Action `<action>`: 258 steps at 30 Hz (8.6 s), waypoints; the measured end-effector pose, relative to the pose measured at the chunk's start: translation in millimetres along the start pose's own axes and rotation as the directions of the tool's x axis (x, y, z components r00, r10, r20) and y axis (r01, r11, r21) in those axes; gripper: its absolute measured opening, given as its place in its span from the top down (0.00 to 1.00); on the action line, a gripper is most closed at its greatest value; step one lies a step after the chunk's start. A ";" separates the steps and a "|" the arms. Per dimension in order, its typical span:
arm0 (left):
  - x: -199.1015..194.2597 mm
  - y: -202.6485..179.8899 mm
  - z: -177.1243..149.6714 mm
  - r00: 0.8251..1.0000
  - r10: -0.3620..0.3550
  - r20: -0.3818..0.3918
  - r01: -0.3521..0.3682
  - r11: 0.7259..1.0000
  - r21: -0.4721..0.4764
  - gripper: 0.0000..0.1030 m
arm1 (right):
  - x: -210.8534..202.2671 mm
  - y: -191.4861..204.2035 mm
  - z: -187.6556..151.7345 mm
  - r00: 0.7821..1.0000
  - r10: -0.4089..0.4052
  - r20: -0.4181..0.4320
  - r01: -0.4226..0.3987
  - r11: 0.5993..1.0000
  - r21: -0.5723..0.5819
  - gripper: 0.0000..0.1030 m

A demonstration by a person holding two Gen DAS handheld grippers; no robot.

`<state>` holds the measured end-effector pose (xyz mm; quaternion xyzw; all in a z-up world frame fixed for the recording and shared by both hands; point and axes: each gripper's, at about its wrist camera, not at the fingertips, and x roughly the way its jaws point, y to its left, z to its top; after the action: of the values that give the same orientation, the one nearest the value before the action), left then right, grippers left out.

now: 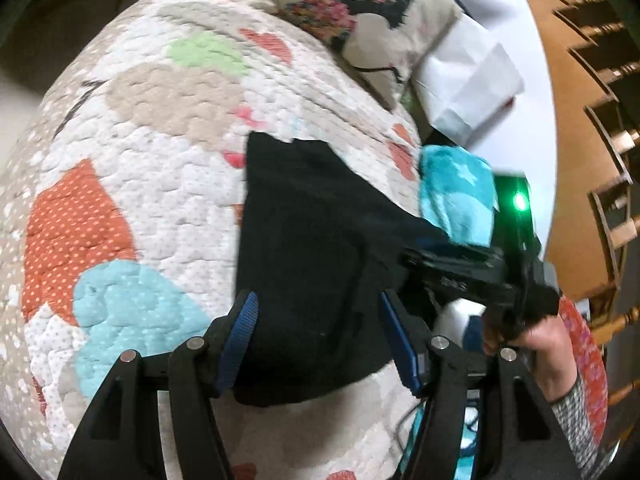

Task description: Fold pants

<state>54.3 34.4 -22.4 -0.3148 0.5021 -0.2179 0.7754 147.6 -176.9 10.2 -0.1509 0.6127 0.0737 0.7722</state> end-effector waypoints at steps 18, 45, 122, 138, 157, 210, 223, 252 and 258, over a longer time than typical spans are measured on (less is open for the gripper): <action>44.7 -13.6 -28.8 0.961 0.276 -0.013 -0.271 0.949 0.160 0.68 | 5.6 63.1 74.6 0.889 0.457 -0.019 -0.457 0.889 0.005 0.46; -54.0 69.1 -20.5 0.953 0.304 0.011 -0.299 0.942 -0.150 0.84 | 14.2 211.3 120.9 0.916 0.389 -0.101 -0.402 0.892 -0.206 0.89; -33.7 -9.8 21.7 0.899 0.420 0.122 -0.425 0.905 0.016 0.46 | -6.7 -98.3 -171.3 0.810 0.334 0.481 -0.586 0.477 0.655 0.34; 167.1 -177.8 84.1 0.939 0.331 -0.089 -0.232 0.805 0.547 0.46 | 19.8 -94.5 -157.9 0.838 0.239 0.491 -0.534 0.544 0.648 0.34; 247.8 -188.2 72.2 0.880 0.435 -0.192 -0.168 0.663 0.730 0.71 | 32.8 -99.2 -124.5 0.817 0.244 0.522 -0.557 0.566 0.608 0.62; -95.6 83.7 116.6 0.920 0.365 0.141 -0.346 0.927 -0.144 0.55 | -57.6 233.5 -68.7 0.822 0.350 0.449 -0.171 0.904 -0.392 0.17; -87.0 34.2 83.0 0.966 0.225 0.130 -0.229 0.973 0.013 0.53 | -86.5 147.1 -98.8 0.827 0.322 0.460 -0.238 0.943 -0.231 0.16; -70.4 61.9 33.3 0.948 0.278 0.157 -0.261 0.958 -0.119 0.44 | -25.8 28.1 -87.8 0.808 0.386 0.445 -0.527 0.811 0.253 0.16; -75.9 43.2 29.3 0.853 0.454 0.257 -0.457 0.888 -0.050 0.43 | -17.9 27.2 -92.4 0.827 0.357 0.435 -0.491 0.835 0.248 0.16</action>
<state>51.7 122.5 4.5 -0.2081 0.4541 0.0121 0.8662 49.9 -179.8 4.9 0.1476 0.4767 0.1633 0.8511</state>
